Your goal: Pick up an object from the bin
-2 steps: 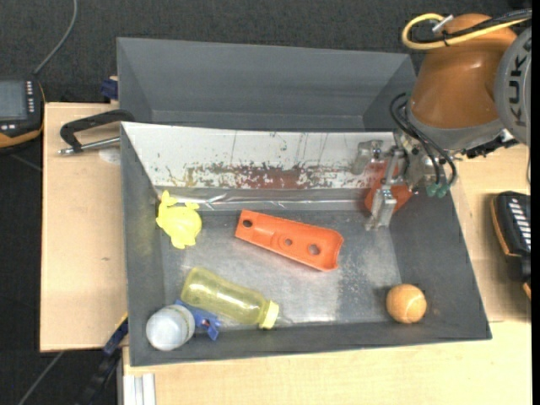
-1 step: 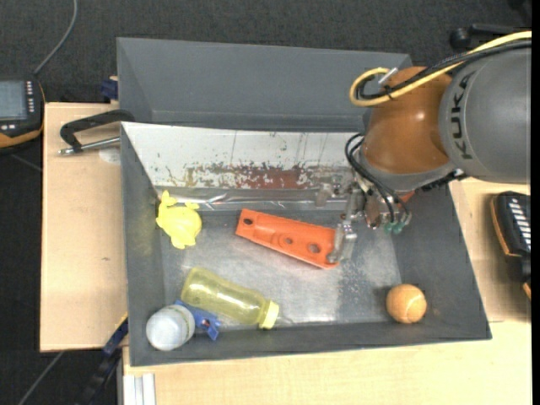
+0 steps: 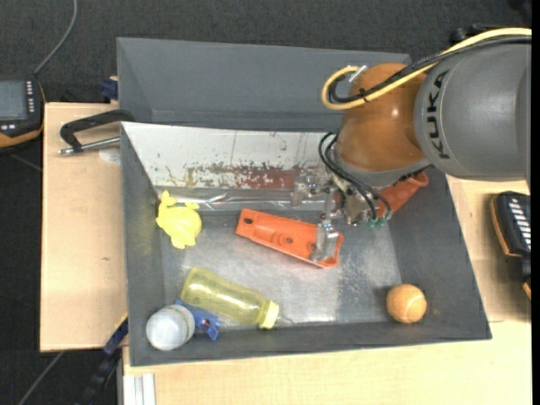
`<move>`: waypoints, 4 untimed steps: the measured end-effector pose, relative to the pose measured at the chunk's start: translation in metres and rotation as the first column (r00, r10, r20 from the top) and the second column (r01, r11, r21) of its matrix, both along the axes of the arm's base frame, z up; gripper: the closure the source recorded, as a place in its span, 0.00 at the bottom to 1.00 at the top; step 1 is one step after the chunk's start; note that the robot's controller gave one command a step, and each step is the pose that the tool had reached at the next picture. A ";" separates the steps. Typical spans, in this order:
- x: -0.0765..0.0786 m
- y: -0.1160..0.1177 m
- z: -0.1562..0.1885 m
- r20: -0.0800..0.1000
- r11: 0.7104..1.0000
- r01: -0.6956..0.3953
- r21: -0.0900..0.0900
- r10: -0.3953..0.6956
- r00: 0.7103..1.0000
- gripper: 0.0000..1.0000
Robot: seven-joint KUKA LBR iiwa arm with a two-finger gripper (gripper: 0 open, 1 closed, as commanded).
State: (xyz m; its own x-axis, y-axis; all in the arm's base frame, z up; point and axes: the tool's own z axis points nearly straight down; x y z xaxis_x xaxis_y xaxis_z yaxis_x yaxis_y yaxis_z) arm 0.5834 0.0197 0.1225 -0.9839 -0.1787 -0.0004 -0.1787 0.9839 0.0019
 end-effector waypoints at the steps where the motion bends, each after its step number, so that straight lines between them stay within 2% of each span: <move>1: -0.002 0.008 0.004 0.006 0.994 0.112 0.002 -0.112 0.994 0.00; 2: -0.002 0.022 -0.050 0.003 0.987 0.159 0.002 -0.159 0.987 0.00; 3: -0.006 0.026 -0.063 0.004 0.970 0.242 0.003 -0.242 0.970 1.00; 4: -0.006 0.026 -0.061 0.004 0.968 0.253 0.004 -0.253 0.968 1.00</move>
Offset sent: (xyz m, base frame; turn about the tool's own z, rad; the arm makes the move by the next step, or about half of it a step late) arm -0.0035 0.0226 -0.0525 0.1622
